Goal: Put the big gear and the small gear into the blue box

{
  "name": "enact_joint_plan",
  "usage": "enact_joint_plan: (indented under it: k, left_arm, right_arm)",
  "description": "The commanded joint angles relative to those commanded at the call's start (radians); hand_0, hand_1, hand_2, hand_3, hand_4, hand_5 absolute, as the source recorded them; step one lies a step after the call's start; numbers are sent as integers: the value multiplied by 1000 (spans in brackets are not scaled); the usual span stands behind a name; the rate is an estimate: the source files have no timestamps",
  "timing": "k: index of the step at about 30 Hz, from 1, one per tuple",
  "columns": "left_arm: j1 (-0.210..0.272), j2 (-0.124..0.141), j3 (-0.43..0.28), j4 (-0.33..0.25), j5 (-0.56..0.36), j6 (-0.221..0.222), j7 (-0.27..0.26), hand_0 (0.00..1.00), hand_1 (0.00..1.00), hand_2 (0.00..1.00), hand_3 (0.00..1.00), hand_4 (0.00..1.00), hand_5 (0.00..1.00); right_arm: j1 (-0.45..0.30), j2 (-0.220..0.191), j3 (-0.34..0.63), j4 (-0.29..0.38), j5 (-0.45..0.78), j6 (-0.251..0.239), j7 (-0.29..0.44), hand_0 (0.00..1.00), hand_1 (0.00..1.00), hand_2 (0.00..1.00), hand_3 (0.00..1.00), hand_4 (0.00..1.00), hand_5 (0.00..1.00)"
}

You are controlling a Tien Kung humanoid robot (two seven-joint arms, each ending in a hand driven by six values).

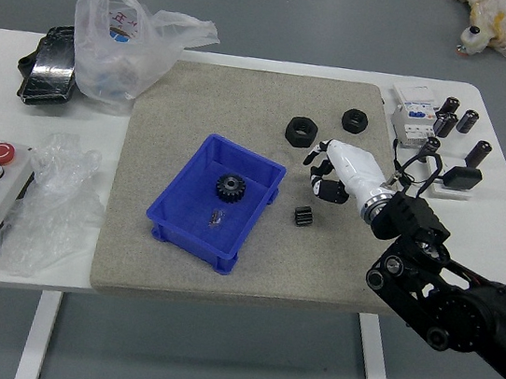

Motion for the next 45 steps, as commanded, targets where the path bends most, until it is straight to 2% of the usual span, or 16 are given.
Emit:
enact_joint_plan:
  k: [4, 5, 12, 22, 23, 28, 29, 35, 36, 41, 42, 45]
  left_arm:
    - [1, -1, -1, 0, -1, 0, 0, 695, 623, 572, 664, 635, 378]
    - [1, -1, -1, 0, -1, 1, 1, 696, 623, 572, 665, 636, 377]
    - [3, -1, -4, -1, 0, 0, 2, 695, 623, 572, 664, 636, 377]
    - [2, -2, -6, -1, 2, 0, 2, 695, 623, 571, 664, 636, 378]
    - [3, -2, -7, -1, 2, 0, 3, 695, 623, 572, 664, 636, 378]
    - [3, -2, -2, -1, -5, 3, 1, 695, 623, 572, 664, 636, 378]
    - [3, -3, -3, -1, -4, 3, 2, 695, 622, 571, 665, 635, 378]
    - [12, -10, -13, -4, 6, 0, 8, 695, 622, 571, 665, 635, 378]
    - [13, -11, -13, -4, 7, 0, 8, 695, 623, 572, 665, 636, 379]
    - [13, -11, -12, -4, 4, 1, 7, 695, 623, 572, 665, 636, 379]
    - [13, -11, -12, -4, 4, 2, 7, 695, 623, 572, 664, 636, 379]
    - [15, -10, -13, -4, 3, 2, 8, 695, 623, 572, 664, 636, 379]
  right_arm:
    - [-25, -29, 30, 66, -19, 45, -37, 298, 655, 857, 910, 663, 79]
    - [-30, -35, 29, 75, -20, 58, -48, 317, 672, 908, 947, 841, 225]
    - [-54, -55, 7, 112, -13, 134, -112, 318, 671, 907, 947, 849, 229]
    - [-57, -60, -29, 127, 19, 167, -134, 309, 665, 889, 940, 860, 244]
    - [-57, -61, -30, 128, 21, 168, -134, 307, 655, 833, 914, 860, 242]
    - [-56, -60, -47, 108, 38, 176, -144, 307, 655, 833, 914, 860, 242]
    - [-56, -59, -50, 103, 41, 179, -148, 299, 617, 743, 809, 817, 216]
    - [-51, -49, -74, 75, 55, 185, -167, 299, 617, 743, 809, 817, 216]
    - [-50, -47, -78, 71, 56, 184, -168, 272, 527, 605, 676, 602, 84]
    - [-45, -39, -94, 59, 58, 179, -165, 272, 527, 605, 676, 602, 84]
    - [-44, -38, -96, 58, 59, 179, -164, 258, 506, 517, 644, 580, 16]
    - [-38, -34, -103, 55, 60, 173, -159, 258, 506, 517, 644, 580, 16]
